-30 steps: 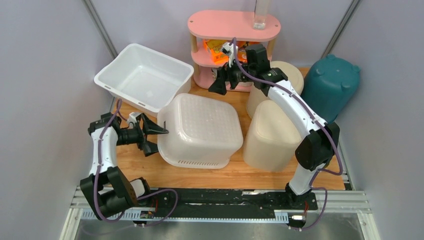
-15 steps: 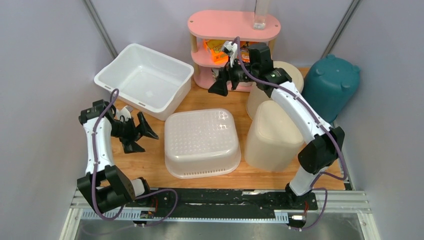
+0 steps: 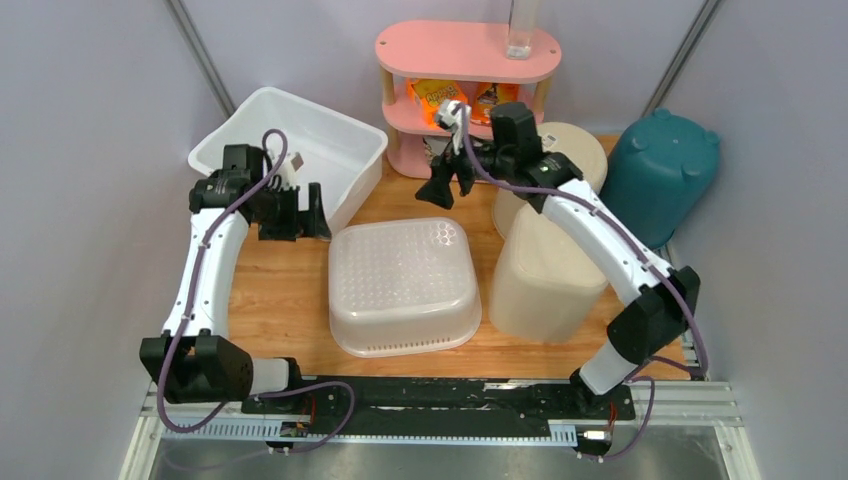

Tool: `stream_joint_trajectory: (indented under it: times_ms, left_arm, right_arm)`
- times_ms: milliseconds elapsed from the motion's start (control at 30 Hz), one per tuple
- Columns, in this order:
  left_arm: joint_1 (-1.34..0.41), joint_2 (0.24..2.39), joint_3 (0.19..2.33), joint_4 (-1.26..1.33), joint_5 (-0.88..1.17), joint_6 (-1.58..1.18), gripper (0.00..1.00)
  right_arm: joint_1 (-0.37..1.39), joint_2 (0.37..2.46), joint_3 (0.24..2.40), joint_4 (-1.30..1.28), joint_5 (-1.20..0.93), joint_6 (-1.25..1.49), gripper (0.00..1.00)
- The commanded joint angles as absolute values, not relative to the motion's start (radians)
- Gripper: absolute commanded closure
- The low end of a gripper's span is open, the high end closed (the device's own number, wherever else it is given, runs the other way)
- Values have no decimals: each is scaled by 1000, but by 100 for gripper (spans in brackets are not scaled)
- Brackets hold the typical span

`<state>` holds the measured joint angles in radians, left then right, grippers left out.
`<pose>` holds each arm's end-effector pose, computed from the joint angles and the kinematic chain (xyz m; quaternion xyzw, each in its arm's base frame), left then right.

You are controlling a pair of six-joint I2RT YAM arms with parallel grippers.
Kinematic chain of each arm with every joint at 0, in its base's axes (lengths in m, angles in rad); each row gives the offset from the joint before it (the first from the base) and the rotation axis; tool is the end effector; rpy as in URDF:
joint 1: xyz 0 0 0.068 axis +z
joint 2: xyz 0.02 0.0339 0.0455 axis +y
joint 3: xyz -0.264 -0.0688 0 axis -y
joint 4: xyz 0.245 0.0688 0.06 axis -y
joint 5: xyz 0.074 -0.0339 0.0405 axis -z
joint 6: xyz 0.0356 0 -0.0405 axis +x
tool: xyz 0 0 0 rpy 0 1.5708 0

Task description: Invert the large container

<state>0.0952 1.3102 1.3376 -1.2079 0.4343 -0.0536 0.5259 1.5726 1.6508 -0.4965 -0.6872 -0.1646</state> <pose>0.2360 0.0075 0.3370 -0.0295 0.9584 -0.2074 0.1937 0.2938 0.1966 0.4152 -0.4399 0.6808 0.3701 0.4539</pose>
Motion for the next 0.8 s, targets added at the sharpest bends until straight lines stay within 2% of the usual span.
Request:
stream_joint_trajectory:
  times_ms: [0, 233, 400, 567, 767]
  left_arm:
    - [8, 1333, 1449, -985, 205, -16, 0]
    - [4, 1356, 1524, -971, 102, -15, 0]
    - [4, 1317, 1502, -1001, 147, -15, 0]
    - [-28, 1348, 1511, -978, 174, 32, 1]
    - [-143, 1495, 1553, -944, 134, 96, 6]
  right_arm:
    - [616, 1682, 1660, -478, -540, -302, 18]
    - [711, 1896, 1790, -427, -396, -224, 19]
    - [746, 2005, 1805, -399, -276, -208, 22]
    - [759, 1921, 1649, -402, -212, -252, 22]
    - [758, 1742, 1430, -456, -221, -286, 21]
